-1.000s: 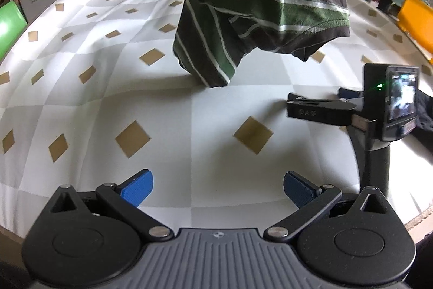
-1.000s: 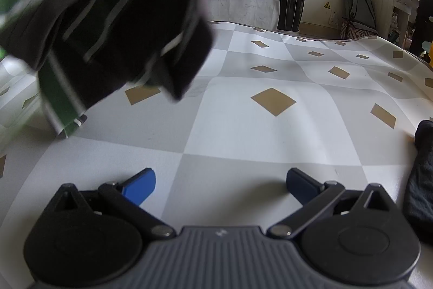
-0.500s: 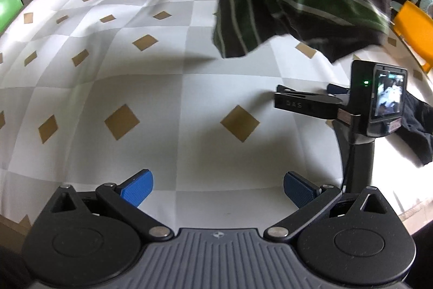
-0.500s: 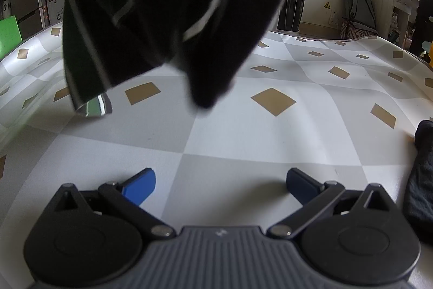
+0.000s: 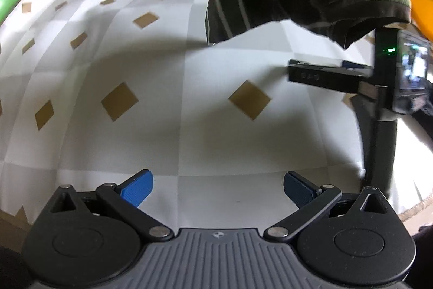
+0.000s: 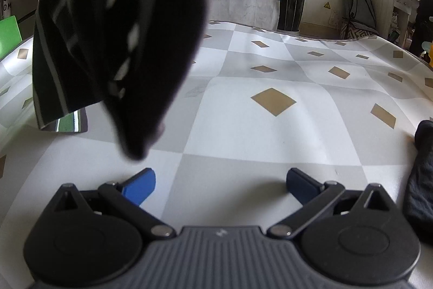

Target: Fold clothes

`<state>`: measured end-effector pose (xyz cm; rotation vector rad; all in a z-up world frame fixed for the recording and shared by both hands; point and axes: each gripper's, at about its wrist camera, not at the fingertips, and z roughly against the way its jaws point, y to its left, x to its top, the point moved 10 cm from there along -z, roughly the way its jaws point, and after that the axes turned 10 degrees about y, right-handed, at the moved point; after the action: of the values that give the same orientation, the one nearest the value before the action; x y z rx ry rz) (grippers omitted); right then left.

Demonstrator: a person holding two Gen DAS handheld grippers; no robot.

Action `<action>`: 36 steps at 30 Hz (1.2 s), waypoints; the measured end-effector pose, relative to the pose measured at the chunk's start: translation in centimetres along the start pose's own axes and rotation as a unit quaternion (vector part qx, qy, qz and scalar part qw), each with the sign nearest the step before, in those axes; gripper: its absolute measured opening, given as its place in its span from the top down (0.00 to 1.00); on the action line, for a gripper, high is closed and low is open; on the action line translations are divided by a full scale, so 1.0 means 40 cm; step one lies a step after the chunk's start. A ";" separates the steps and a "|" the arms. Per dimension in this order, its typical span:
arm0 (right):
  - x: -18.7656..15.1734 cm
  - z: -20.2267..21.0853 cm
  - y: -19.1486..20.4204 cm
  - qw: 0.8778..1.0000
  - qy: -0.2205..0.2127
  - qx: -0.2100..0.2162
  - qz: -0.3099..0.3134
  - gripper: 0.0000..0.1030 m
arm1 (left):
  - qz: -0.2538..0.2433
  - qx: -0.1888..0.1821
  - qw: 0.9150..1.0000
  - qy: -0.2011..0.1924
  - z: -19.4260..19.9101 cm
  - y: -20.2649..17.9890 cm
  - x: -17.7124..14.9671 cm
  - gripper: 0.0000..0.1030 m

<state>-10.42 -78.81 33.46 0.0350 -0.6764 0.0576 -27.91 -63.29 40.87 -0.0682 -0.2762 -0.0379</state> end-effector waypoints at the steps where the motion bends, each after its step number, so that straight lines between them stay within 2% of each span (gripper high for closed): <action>1: 0.000 0.000 0.000 1.000 0.000 0.000 0.000 0.00 | 0.000 0.006 1.000 0.006 -0.011 0.004 -0.001 0.00; 7: 0.000 0.000 0.000 1.000 0.000 0.000 0.000 0.00 | 0.005 0.021 0.999 0.048 -0.073 0.018 -0.016 0.00; 12: 0.000 0.000 0.001 1.000 0.000 0.000 0.000 0.00 | 0.014 0.008 0.998 0.068 -0.111 0.017 -0.028 0.00; 18: 0.000 0.000 -0.002 1.000 0.000 0.000 0.000 0.00 | 0.006 0.010 0.998 0.059 -0.123 0.012 -0.026 0.00; 24: 0.000 0.001 -0.003 1.000 0.000 0.000 0.000 0.00 | 0.005 0.013 0.997 0.074 -0.119 0.010 -0.026 0.00; 36: 0.000 0.001 -0.003 1.000 0.000 0.000 0.000 0.00 | 0.003 0.005 0.997 0.071 -0.114 0.000 -0.020 0.02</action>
<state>-10.43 -78.93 33.48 0.0349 -0.6763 0.0575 -27.44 -63.59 36.29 -0.0563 -0.1350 -0.0358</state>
